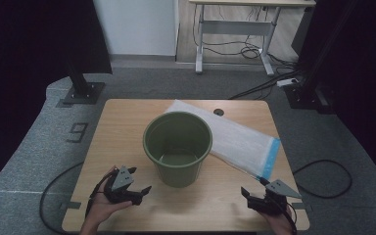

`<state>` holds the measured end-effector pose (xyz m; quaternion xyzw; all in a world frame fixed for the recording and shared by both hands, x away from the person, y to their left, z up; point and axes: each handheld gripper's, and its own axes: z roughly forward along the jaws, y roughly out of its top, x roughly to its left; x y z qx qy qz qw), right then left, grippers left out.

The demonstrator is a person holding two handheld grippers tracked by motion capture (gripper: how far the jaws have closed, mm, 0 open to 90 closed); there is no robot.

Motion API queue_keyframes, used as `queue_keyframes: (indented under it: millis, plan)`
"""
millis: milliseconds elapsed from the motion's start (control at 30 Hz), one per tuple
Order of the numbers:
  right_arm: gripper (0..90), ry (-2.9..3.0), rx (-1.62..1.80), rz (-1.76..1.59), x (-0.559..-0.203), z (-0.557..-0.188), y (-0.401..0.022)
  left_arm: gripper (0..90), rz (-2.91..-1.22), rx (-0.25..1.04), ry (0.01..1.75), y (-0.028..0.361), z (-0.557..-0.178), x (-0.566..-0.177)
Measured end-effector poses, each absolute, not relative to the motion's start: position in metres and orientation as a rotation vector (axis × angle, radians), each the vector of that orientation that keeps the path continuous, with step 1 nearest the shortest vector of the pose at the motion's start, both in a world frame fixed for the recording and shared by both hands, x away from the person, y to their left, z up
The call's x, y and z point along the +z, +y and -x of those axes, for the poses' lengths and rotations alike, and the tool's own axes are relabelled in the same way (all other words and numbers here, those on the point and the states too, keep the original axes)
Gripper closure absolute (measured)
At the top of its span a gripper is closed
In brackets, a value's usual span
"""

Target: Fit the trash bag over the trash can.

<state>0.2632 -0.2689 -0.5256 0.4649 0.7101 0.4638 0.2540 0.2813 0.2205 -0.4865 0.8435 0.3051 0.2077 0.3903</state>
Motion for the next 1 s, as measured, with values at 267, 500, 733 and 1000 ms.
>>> queue_keyframes:
  millis: [267,500,733,1000]
  plan:
    - [16.6,2.001,1.161,-1.249,-0.521,-0.327,-0.234,14.1,-2.131,0.538,0.871,0.240,-0.277,-0.496]
    - [26.3,2.043,1.070,-1.246,-0.524,-0.374,-0.208,14.1,-2.126,0.514,0.952,0.251,-0.274,-0.509]
    - [34.6,2.122,0.991,-1.208,-0.535,-0.389,-0.193,14.2,-2.106,0.513,0.986,0.256,-0.270,-0.513]
    - [49.4,2.159,0.968,-1.286,-0.550,-0.399,-0.195,14.2,-2.114,0.526,1.026,0.260,-0.274,-0.519]
